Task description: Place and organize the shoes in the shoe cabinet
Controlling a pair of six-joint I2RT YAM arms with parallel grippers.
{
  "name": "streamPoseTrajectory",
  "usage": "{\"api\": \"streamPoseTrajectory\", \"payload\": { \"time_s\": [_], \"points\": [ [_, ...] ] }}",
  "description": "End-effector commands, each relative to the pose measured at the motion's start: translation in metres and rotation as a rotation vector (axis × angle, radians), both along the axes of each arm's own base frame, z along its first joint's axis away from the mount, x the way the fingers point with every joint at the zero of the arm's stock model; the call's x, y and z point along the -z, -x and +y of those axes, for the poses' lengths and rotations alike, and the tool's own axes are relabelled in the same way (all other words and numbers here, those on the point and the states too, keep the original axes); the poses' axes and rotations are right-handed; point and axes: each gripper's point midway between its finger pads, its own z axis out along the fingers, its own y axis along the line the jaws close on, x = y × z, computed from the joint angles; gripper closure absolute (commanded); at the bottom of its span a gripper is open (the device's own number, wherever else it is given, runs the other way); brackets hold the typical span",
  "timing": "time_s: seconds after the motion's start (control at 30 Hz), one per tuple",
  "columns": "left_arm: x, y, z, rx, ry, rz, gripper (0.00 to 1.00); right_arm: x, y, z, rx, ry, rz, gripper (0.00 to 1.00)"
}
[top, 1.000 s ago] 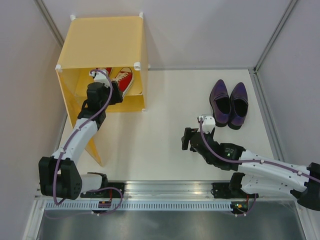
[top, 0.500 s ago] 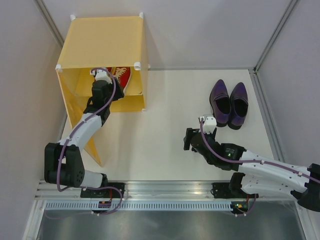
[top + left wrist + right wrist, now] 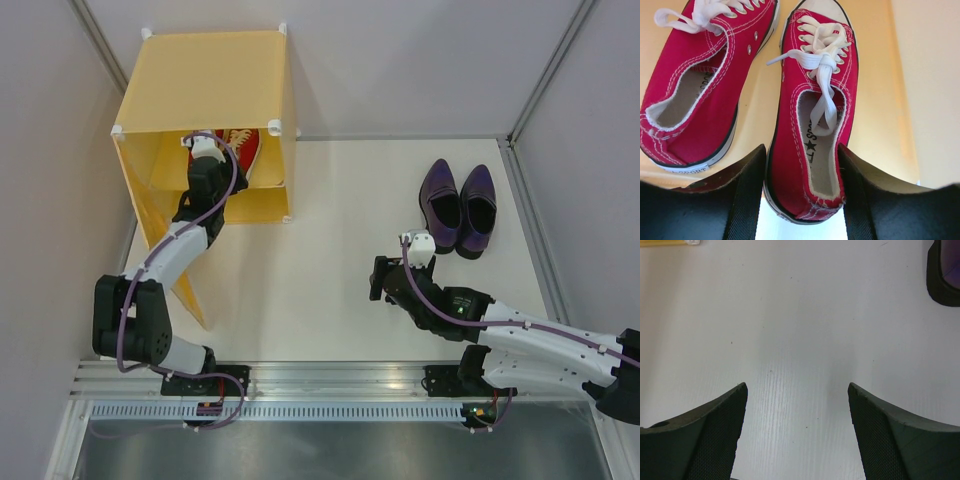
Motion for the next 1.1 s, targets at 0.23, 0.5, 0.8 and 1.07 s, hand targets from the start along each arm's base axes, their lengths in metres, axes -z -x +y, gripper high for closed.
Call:
{"api": "streamPoseTrajectory", "payload": {
  "time_s": [0.23,0.5,0.8,1.07],
  "points": [
    [-0.039,-0.035,0.014,-0.078,-0.004,-0.143,0.93,0.004,-0.002,-0.007,0.021,0.019,-0.006,0.15],
    [-0.025,-0.042,0.014,-0.087,0.001,-0.118,0.88,0.009,-0.001,-0.008,0.023,0.024,0.002,0.15],
    [-0.032,-0.043,0.020,-0.137,0.012,-0.144,0.87,0.011,-0.001,-0.009,0.025,0.025,0.003,0.15],
    [-0.029,-0.042,0.010,-0.122,0.051,-0.148,0.77,0.014,0.000,-0.008,0.021,0.027,0.011,0.15]
  ]
}}
